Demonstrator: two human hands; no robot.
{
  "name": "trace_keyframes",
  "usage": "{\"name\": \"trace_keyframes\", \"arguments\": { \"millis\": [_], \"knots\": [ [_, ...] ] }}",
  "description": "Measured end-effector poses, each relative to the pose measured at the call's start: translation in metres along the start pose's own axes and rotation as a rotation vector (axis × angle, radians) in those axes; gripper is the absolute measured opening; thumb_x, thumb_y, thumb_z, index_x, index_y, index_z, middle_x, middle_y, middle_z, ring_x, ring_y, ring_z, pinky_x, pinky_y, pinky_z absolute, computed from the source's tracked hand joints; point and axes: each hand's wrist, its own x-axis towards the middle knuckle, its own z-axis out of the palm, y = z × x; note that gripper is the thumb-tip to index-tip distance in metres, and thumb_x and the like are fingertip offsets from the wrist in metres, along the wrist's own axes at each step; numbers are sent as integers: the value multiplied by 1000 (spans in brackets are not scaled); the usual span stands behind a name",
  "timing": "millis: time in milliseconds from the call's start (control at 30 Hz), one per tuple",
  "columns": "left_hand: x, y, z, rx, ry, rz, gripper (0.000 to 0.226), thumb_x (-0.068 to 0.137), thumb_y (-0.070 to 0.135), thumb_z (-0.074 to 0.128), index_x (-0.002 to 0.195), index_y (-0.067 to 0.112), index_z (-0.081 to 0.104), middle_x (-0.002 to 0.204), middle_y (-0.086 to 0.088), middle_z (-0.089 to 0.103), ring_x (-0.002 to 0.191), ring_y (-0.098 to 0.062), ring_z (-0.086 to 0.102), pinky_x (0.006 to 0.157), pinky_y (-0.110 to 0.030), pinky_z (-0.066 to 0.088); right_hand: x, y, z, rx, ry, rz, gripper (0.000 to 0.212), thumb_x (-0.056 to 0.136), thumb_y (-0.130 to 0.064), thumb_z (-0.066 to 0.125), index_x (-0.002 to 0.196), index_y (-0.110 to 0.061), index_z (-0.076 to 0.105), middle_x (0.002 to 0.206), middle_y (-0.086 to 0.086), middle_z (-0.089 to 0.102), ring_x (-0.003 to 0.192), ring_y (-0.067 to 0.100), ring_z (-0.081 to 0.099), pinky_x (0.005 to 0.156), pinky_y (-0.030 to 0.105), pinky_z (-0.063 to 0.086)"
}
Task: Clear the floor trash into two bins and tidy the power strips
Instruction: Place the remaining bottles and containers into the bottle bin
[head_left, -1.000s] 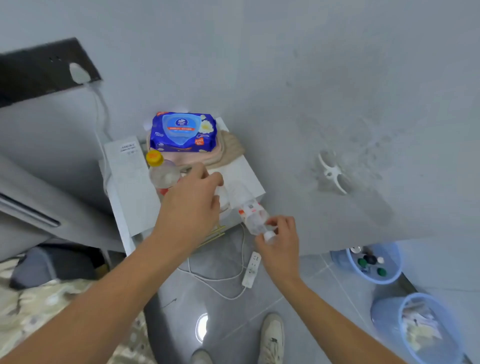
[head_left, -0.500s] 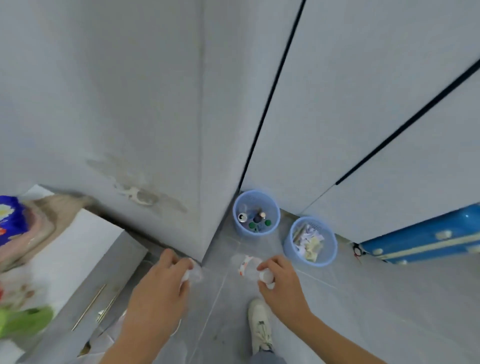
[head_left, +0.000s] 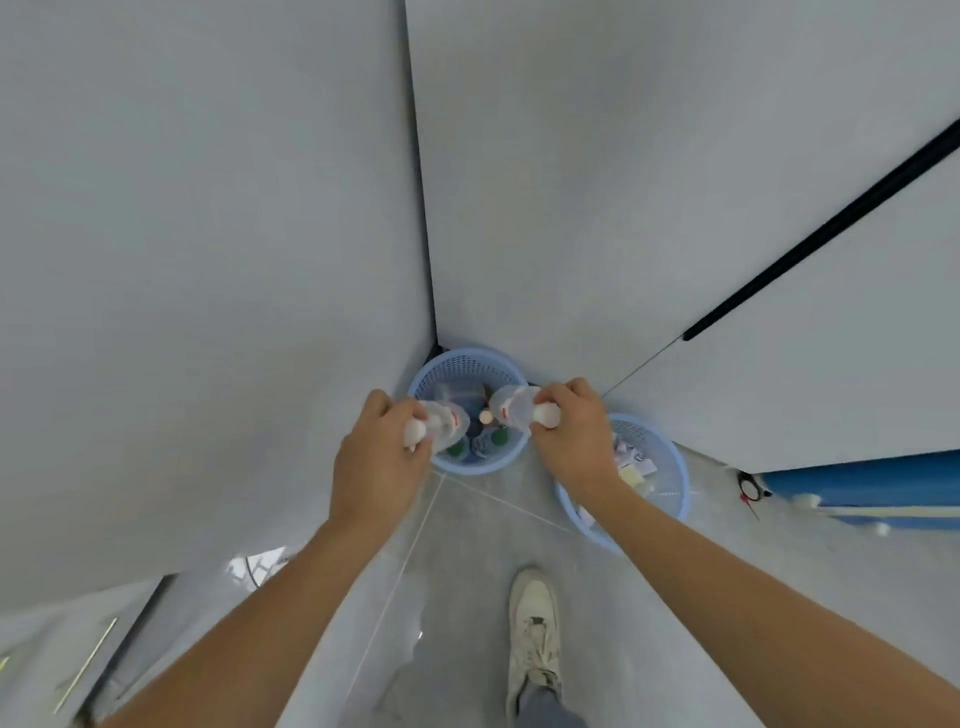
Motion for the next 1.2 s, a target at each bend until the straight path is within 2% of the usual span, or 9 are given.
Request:
{"name": "trace_keyframes", "arguments": {
  "millis": [133,233,400,533,667,833,933,1033,1200],
  "knots": [
    [59,-25,57,90,-17,32,18,90,19,73,105,21,63,100,7,42,67,-20,55,60,-31,45,64,31,34,-47,-98,-62,27,79,6,65,102,-8,69,108,8,55,97,30,53,80,40,50],
    [91,-41,96,123,-55,-4,19,91,18,72,109,19,64,107,2,47,72,-25,59,65,-34,50,94,53,60,-101,-153,-101,27,81,5,65,104,-10,67,110,8,54,98,30,51,81,40,49],
    [117,-58,149,107,-97,-86,20,91,15,71,110,16,66,118,-6,52,86,-34,65,71,-34,47,112,77,96,-166,-244,-153,24,80,6,66,102,-4,66,111,13,54,96,34,50,83,49,49],
    [129,-62,171,130,-78,-74,17,92,19,69,108,15,64,124,-5,52,86,-35,65,71,-36,48,120,93,109,-214,-257,-155,30,80,8,65,108,-3,68,114,14,55,98,36,51,84,50,50],
    [129,-75,175,185,-112,-107,31,91,24,71,118,18,60,126,-9,48,85,-35,65,68,-33,45,125,102,109,-296,-314,-141,35,83,-6,72,117,-9,65,118,12,50,101,35,54,86,46,53],
    [115,-84,170,190,-185,-174,52,88,32,76,131,21,47,127,-10,46,98,-36,65,77,-39,53,117,100,104,-416,-377,-155,42,86,-28,72,123,-14,59,120,10,47,110,31,48,80,40,52],
    [103,-82,166,189,-186,-168,60,88,33,75,138,21,43,127,-10,46,103,-34,63,80,-38,54,104,97,98,-434,-322,-204,47,84,-28,73,127,-12,60,121,12,51,110,33,47,79,40,50],
    [87,-78,154,149,-144,-168,61,89,30,75,139,21,42,125,-9,44,98,-31,64,75,-37,55,85,85,92,-411,-243,-280,45,82,-21,75,124,-11,62,119,12,55,108,33,50,82,46,52],
    [40,-73,110,72,-78,-175,60,92,30,70,142,21,39,125,-7,41,96,-26,61,67,-37,54,22,45,87,-308,-272,-395,37,82,-18,75,117,-11,64,118,9,58,107,32,54,83,44,53]
  ]
}}
